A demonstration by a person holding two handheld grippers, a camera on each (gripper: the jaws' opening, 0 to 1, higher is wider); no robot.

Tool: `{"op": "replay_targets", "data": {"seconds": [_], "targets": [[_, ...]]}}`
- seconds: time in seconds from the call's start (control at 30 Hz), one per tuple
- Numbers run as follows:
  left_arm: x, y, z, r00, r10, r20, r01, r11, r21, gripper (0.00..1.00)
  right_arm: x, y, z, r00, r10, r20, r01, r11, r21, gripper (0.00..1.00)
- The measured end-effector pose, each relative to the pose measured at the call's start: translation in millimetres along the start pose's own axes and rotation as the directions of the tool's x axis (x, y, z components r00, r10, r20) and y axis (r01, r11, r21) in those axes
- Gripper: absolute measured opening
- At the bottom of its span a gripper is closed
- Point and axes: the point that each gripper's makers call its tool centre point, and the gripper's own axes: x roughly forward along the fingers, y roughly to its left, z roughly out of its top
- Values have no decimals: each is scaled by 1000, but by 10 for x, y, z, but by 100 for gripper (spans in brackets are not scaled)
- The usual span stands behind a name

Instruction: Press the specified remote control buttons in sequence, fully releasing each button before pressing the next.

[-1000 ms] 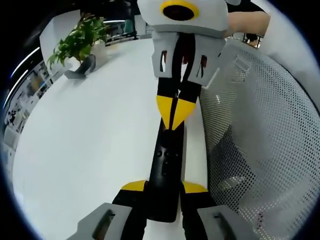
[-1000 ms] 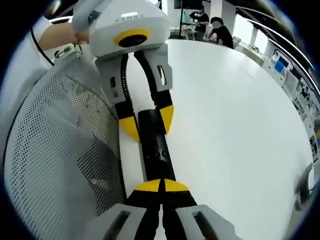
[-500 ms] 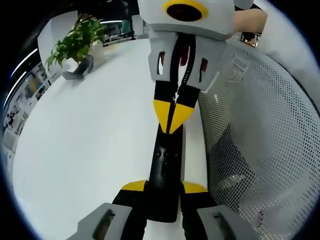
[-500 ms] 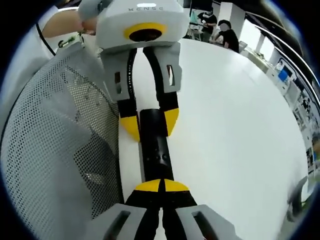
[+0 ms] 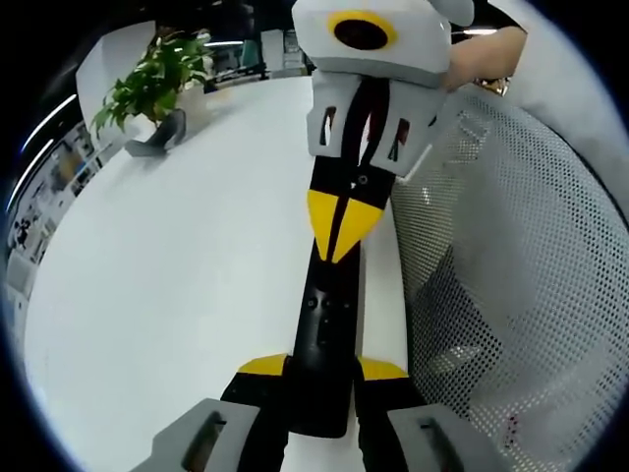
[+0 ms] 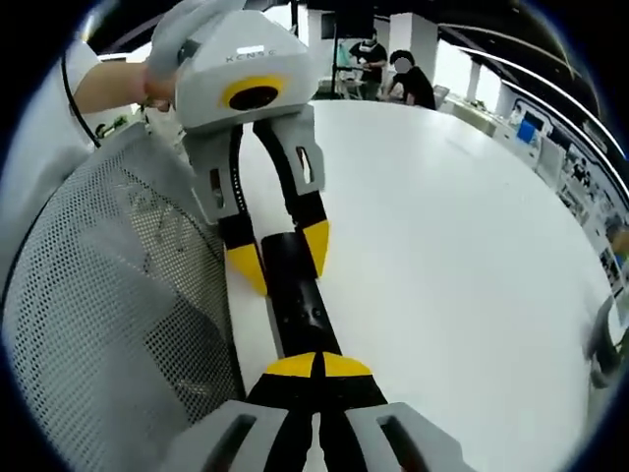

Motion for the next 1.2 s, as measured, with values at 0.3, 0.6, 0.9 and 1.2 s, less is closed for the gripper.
{"op": "replay_targets", "data": {"seconds": [0.3, 0.6, 0.9, 1.2], "targets": [[-3, -1, -2, 1000, 0, -5, 0, 1000, 3, 24, 66, 65, 64, 999, 50, -14, -51, 996, -75, 0], [-3, -1, -1, 1000, -2, -3, 2, 1000, 9, 24, 111, 62, 70, 979, 28, -204, -60, 986, -155, 0], [-11, -1, 1, 999, 5, 32, -4, 1000, -7, 24, 77, 37, 86, 999, 15, -43, -14, 1000, 23, 0], [-17, -14, 14, 999, 15, 37, -14, 1000, -16, 24, 110, 53, 154, 996, -47, -79, 46, 999, -16, 0]]}}
